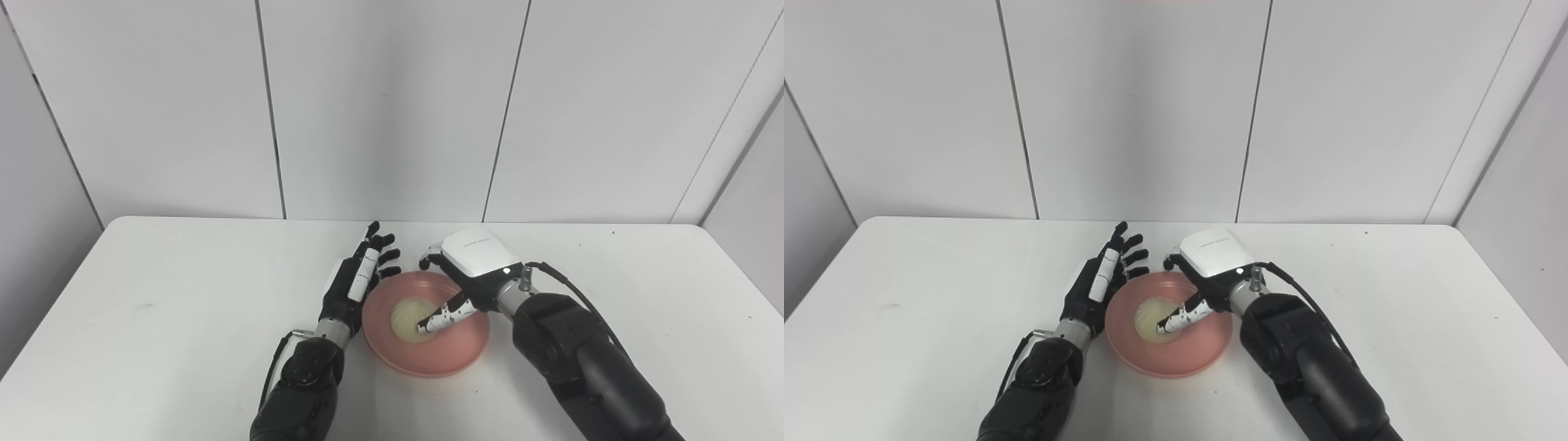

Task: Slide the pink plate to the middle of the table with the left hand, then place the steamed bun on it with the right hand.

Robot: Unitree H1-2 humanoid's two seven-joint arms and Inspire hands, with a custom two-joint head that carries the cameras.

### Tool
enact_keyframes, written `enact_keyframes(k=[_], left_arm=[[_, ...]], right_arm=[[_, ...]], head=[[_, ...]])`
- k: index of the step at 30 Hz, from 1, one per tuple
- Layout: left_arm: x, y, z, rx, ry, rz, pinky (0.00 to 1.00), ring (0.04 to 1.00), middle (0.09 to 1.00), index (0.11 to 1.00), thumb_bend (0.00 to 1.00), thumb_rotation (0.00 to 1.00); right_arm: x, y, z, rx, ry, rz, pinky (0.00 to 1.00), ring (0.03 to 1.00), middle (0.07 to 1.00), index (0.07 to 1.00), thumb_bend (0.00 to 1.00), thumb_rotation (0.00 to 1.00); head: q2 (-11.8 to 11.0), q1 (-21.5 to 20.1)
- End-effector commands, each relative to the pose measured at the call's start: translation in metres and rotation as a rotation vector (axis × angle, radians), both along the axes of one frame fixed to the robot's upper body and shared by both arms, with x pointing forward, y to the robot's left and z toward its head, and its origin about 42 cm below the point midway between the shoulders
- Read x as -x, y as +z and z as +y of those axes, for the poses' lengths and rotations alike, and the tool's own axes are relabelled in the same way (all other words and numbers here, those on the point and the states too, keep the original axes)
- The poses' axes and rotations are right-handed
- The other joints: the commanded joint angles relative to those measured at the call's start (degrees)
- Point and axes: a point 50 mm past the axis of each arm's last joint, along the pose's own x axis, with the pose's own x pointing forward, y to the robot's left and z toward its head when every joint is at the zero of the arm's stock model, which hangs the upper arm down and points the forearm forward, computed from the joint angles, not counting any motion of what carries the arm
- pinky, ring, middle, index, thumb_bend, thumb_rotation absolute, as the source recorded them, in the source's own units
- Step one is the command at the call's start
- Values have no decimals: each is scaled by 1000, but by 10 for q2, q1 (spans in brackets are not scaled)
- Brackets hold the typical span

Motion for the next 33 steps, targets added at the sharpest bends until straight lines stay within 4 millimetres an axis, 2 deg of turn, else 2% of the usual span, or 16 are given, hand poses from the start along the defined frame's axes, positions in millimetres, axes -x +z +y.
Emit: enact_keyframes(k=[1, 4, 5, 7, 10, 13, 16, 18, 19, 21, 23, 26, 30, 33], left_arm=[[27, -48, 9, -39, 14, 160, 764, 852, 913, 986, 911, 917], [27, -49, 10, -42, 27, 151, 751, 853, 898, 975, 868, 918], [28, -49, 10, -40, 33, 146, 751, 854, 897, 975, 866, 918], [28, -48, 10, -36, 47, 138, 755, 852, 888, 968, 852, 905], [28, -47, 10, -38, 66, 123, 786, 864, 879, 968, 825, 906], [29, -45, 10, -22, 112, 104, 801, 869, 875, 961, 854, 902], [29, -42, 9, -4, 164, 73, 853, 856, 862, 944, 877, 897], [29, -41, 9, -1, 184, 65, 919, 871, 868, 947, 876, 905], [29, -40, 9, -7, 196, 63, 949, 893, 875, 954, 868, 920], [29, -40, 10, -25, 214, 53, 961, 903, 878, 957, 863, 926], [30, -39, 11, -49, 234, 36, 992, 951, 913, 968, 851, 954], [32, -37, 11, -64, 266, 21, 1000, 992, 954, 985, 804, 988], [35, -34, 10, -46, 307, 13, 1000, 1000, 994, 999, 729, 979], [37, -33, 10, -40, 321, 10, 1000, 1000, 1000, 1000, 722, 984]], right_arm=[[0, 23, -9, -57, 12, -99, 805, 822, 823, 737, 1000, 606], [-1, 22, -18, -194, 0, -124, 702, 779, 788, 731, 992, 682], [-2, 21, -21, -250, -2, -137, 696, 776, 786, 730, 990, 687], [-3, 17, -28, -368, -9, -149, 612, 720, 756, 722, 945, 726], [-7, 4, -40, -549, -38, -160, 563, 685, 747, 745, 869, 806], [-11, -13, -53, -836, -86, -139, 637, 734, 775, 771, 853, 842], [-19, -36, -65, -1129, -113, -124, 782, 849, 852, 824, 868, 925], [-22, -46, -68, -1289, -127, -107, 835, 896, 890, 862, 820, 973], [-23, -50, -68, -1348, -137, -99, 901, 935, 921, 890, 824, 989], [-26, -58, -68, -1428, -165, -102, 927, 950, 933, 902, 827, 996], [-29, -67, -68, -1480, -198, -110, 979, 961, 952, 941, 813, 1000], [-32, -78, -68, -1497, -209, -126, 997, 947, 940, 945, 805, 1000], [-35, -93, -67, -1467, -221, -144, 981, 959, 942, 943, 792, 1000], [-37, -106, -66, -1458, -242, -134, 990, 989, 964, 958, 803, 1000]], head=[[0, 1], [0, -2], [0, -2], [0, -2], [0, -4], [1, -3], [1, -2], [1, 0], [1, -1], [1, -1], [1, -1], [1, 0], [0, 3], [0, 3]])
